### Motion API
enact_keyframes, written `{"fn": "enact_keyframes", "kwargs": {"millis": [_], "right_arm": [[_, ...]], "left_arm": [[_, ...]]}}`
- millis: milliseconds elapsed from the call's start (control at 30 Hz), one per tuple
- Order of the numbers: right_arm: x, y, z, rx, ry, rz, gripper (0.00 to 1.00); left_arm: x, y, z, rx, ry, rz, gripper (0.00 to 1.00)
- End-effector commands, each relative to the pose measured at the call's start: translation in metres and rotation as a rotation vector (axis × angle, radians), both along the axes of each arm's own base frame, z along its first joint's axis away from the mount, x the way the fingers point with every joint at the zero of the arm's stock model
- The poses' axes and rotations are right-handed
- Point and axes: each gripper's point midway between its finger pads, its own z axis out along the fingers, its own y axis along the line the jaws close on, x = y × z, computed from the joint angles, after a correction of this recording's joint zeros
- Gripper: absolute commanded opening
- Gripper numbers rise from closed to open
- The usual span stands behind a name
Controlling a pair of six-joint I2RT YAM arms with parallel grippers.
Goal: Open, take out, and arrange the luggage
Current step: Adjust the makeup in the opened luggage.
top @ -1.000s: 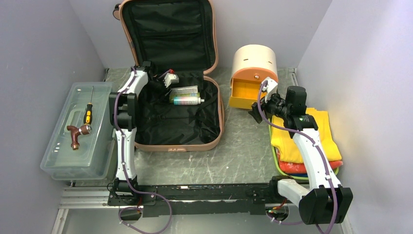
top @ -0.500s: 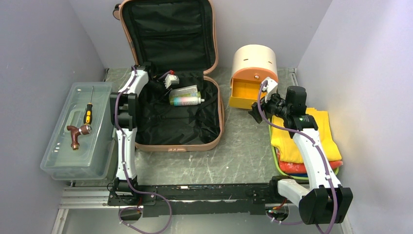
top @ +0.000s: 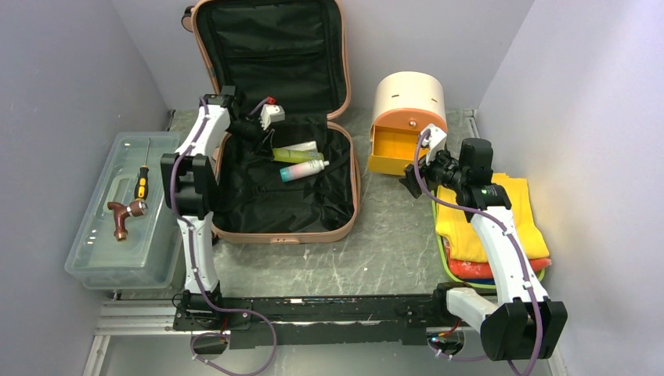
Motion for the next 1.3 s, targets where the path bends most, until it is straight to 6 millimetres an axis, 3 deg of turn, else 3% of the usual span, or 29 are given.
{"fn": "enact_keyframes", "kwargs": {"millis": [0,433,533,633,833,933,1100,1267], "right_arm": [[0.003,0.001,0.007,0.008,-0.031,0.006,0.88],[-0.002,0.006,0.006,0.014,-0.024,0.047,0.88],[-0.019,0.024,0.009,0.026,-0.035,0.197,0.98],[-0.044,0.050,0.012,0.014,-0.075,0.403,1.00],[-0.052,0.100,0.005,-0.101,-0.194,0.624,1.00],[-0.036,0.125,0.010,-0.106,-0.250,0.672,1.00],[0.015,0.163,0.006,-0.081,-0.206,0.643,1.00],[0.044,0.200,-0.004,-0.091,-0.163,0.655,1.00]], "left_arm": [[-0.027,-0.026,0.061,-0.155,-0.027,-0.023,0.00],[-0.108,-0.065,0.078,-0.240,0.135,-0.150,0.00],[-0.123,-0.076,0.079,-0.233,0.140,-0.185,0.00],[-0.132,-0.083,0.082,-0.236,0.141,-0.199,0.00],[-0.129,-0.082,0.087,-0.216,0.136,-0.190,0.00],[-0.126,-0.083,0.093,-0.216,0.124,-0.187,0.00],[-0.118,-0.081,0.095,-0.189,0.107,-0.155,0.00],[-0.106,-0.073,0.082,-0.121,0.091,-0.072,0.12]]}}
